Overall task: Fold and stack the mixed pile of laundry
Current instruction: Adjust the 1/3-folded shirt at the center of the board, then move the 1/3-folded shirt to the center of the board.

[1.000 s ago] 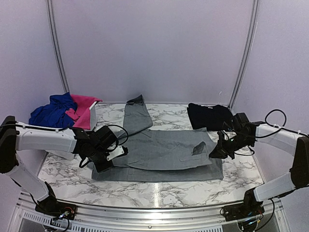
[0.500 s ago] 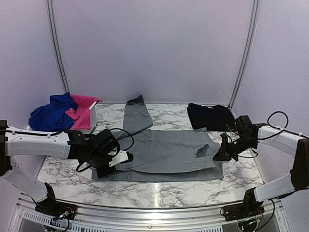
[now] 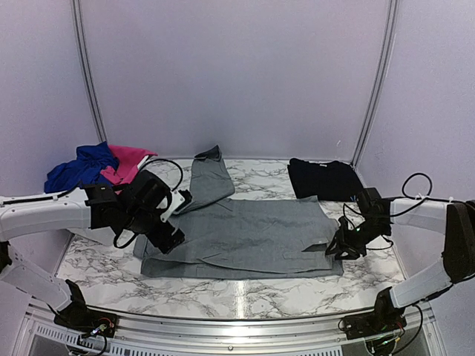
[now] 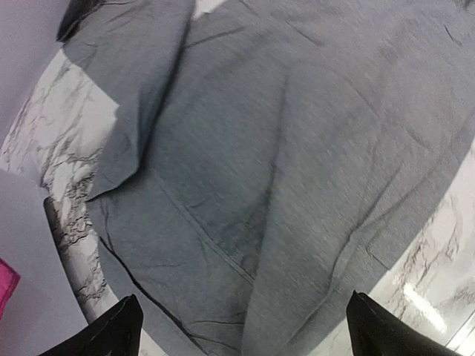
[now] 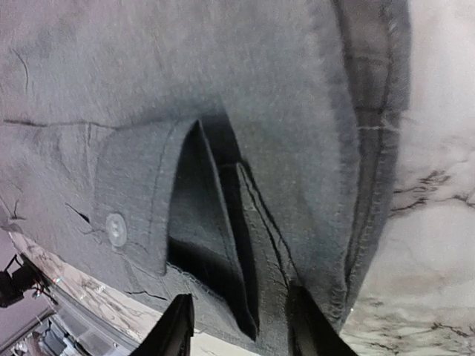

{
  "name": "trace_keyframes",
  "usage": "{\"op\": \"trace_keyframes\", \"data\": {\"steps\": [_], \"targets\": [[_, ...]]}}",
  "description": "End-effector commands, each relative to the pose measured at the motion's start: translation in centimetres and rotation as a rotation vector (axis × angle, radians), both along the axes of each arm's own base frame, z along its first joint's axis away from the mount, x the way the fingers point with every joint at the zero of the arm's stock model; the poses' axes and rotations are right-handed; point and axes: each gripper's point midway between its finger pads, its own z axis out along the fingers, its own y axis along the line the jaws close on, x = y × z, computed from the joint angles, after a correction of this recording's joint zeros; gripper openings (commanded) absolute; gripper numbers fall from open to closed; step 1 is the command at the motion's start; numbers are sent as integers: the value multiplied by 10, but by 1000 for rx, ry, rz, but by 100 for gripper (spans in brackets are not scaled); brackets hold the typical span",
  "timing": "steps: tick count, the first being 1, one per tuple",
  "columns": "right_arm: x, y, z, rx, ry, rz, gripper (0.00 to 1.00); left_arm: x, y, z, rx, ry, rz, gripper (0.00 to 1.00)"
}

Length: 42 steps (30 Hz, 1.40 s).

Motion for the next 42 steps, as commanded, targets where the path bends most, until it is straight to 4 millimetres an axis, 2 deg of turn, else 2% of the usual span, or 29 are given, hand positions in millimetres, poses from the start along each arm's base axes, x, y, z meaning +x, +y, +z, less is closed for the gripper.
{"op": "trace_keyframes", "data": {"steps": [1,4,6,8,12,15,19,23,26,29,33,36,42], "targets": [[40,-18,49,-117,-202,4,43,32,9,48,-231,-71,255,99],[56,-16,80,-124,-302,17,47,40,11,52,-300,-49,336,99],[64,-2,94,-99,-359,50,47,37,2,47,-318,1,312,99],[67,19,98,-54,-379,100,45,35,-8,37,-325,55,296,99],[70,66,83,71,-350,179,42,38,-21,4,-320,179,344,97],[75,85,64,91,-320,214,42,42,-29,-25,-285,253,391,90],[77,91,33,79,-260,254,41,41,-30,-71,-232,366,491,78],[74,86,9,31,-216,296,41,18,-18,-116,-173,484,595,67],[62,83,-7,20,-165,313,41,-2,1,-135,-129,526,665,64],[46,80,-17,15,-123,333,41,-25,11,-142,-105,545,692,61],[20,77,-22,39,-76,342,41,-57,18,-147,-76,565,698,60],[-7,79,-25,72,-29,346,41,-80,22,-150,-74,590,721,60],[-53,81,-27,115,38,354,41,-116,17,-145,-98,634,717,60]]}}
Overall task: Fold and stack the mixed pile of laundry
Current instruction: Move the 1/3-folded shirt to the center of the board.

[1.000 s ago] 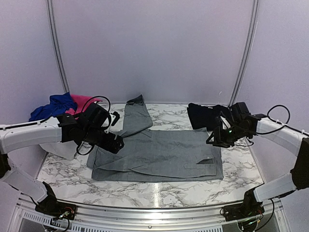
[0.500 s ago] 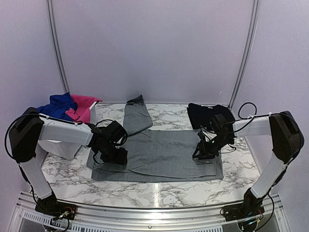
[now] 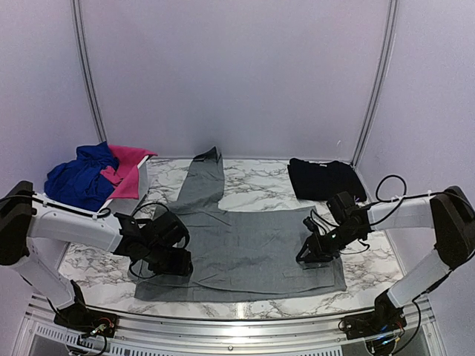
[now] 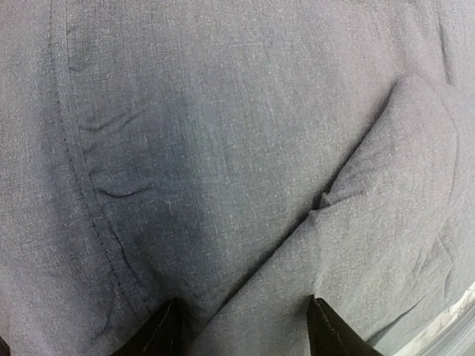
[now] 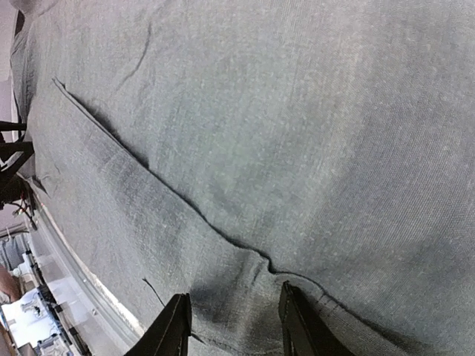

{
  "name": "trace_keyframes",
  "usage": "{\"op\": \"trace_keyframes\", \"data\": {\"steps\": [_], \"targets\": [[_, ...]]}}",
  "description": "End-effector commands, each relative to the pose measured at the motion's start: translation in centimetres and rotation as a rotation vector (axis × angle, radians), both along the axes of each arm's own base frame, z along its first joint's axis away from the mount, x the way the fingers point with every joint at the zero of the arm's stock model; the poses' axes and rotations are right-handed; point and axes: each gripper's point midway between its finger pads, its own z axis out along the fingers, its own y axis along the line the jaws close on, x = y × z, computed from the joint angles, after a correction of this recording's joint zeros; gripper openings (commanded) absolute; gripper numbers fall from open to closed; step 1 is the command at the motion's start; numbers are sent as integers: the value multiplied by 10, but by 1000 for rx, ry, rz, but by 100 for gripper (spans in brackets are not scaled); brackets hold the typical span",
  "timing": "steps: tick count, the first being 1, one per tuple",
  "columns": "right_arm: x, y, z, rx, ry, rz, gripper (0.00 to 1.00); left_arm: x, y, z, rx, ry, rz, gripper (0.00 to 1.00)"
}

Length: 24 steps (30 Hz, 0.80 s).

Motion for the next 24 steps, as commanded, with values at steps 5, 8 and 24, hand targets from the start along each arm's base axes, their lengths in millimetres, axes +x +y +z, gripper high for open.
{"op": "trace_keyframes", "data": {"steps": [5,8,24], "targets": [[-44,-2,8,-3,113,13,42,-74,32,-20,95,207,17,61],[-15,9,43,24,13,23,46,-55,24,6,55,101,4,64],[79,24,30,-62,-116,31,47,57,22,29,124,-26,13,67]]}}
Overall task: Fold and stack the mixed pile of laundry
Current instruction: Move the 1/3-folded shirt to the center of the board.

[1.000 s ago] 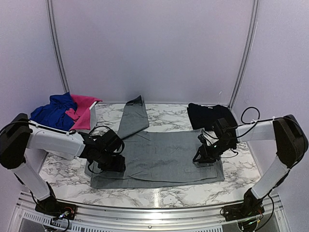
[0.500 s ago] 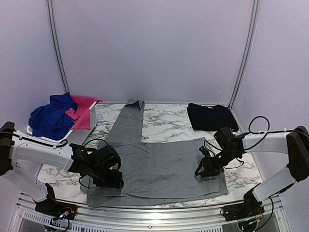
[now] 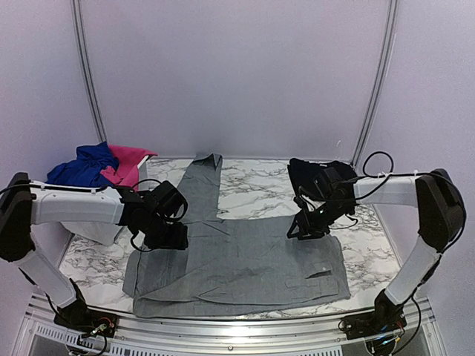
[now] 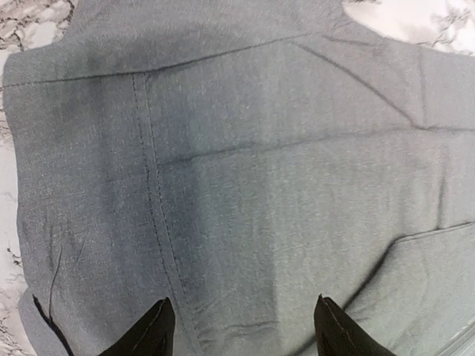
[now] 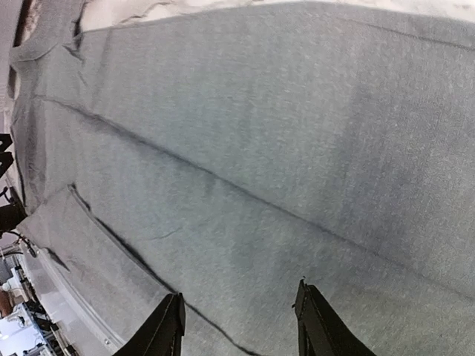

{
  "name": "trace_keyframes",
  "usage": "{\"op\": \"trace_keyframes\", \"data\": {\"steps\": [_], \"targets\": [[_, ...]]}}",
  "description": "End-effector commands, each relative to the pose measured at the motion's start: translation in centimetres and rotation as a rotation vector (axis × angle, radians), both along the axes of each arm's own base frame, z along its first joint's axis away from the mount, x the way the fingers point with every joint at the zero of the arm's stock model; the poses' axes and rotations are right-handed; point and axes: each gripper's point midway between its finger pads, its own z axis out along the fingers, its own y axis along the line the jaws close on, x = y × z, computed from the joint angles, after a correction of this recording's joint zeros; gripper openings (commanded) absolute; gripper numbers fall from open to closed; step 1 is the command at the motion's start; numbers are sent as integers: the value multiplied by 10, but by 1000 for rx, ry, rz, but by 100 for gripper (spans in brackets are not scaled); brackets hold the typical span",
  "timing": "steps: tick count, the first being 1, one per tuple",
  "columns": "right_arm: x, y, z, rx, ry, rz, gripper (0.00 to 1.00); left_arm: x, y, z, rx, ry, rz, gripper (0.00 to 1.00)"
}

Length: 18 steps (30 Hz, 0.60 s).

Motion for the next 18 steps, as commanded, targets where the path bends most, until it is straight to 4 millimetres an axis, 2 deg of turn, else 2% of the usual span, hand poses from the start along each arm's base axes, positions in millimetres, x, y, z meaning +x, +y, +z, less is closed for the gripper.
{"op": "trace_keyframes", "data": {"steps": [1,4,7,11,14,16,18], "targets": [[10,-4,-20,-46,-10,10,47,1,8,-29,106,47,-67,67],[-2,-11,-38,-76,29,14,47,-3,10,-46,128,81,-80,67],[-25,-19,-53,-92,90,2,47,-16,15,-58,120,125,-80,67],[-51,-28,-61,-89,135,-11,47,-30,23,-59,96,140,-81,67],[-55,-29,-54,-78,124,-14,47,-29,19,-46,61,114,-108,67],[-47,-24,-39,-44,85,-12,47,-21,7,-25,16,66,-152,68],[-27,-18,-14,-13,15,-5,47,-2,-1,0,-1,-3,-165,73]]}}
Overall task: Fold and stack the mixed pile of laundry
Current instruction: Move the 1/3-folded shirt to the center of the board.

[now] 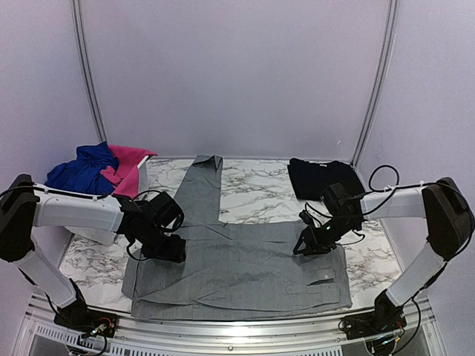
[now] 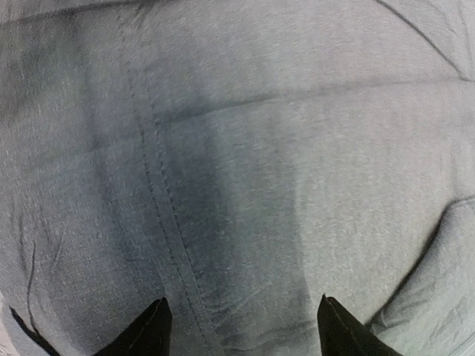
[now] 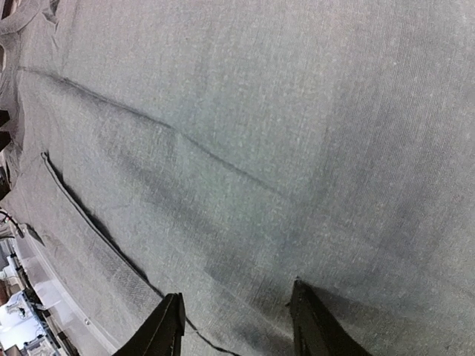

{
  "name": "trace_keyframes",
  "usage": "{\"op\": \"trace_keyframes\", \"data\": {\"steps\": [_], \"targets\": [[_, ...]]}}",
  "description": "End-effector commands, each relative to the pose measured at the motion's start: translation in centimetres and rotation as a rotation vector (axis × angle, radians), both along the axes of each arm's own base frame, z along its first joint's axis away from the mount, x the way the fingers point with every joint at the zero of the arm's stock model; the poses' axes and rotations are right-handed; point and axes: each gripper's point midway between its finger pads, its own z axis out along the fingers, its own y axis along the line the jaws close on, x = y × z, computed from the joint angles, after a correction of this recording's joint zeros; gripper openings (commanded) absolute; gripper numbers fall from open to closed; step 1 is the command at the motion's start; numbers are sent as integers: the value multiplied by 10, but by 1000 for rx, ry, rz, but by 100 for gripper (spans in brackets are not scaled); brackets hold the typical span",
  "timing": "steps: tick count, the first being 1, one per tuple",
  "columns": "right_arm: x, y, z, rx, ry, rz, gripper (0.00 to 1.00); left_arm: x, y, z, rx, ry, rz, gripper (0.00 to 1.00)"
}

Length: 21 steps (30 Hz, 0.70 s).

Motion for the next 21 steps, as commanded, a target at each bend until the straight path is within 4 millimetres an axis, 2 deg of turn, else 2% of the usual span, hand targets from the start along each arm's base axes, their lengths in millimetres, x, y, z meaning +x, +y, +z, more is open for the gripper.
{"op": "trace_keyframes", "data": {"steps": [1,5,7,10,11,15,17,21], "targets": [[23,0,34,12,-73,-15,48,33,-16,55,-67,-124,-49,75],[62,-12,68,34,-177,-45,50,90,-19,88,-87,-214,4,79],[78,-23,74,33,-192,-72,50,122,-9,91,-61,-232,51,79],[95,-34,76,11,-206,-99,50,167,0,88,-37,-249,106,79],[102,-37,77,4,-219,-105,50,181,3,79,-18,-241,122,79],[125,-42,75,-39,-245,-137,50,233,8,71,-5,-260,155,78],[138,-43,73,-60,-257,-143,50,247,6,63,12,-251,139,77],[157,-51,56,-151,-247,-122,50,246,10,48,35,-211,118,77]]}}
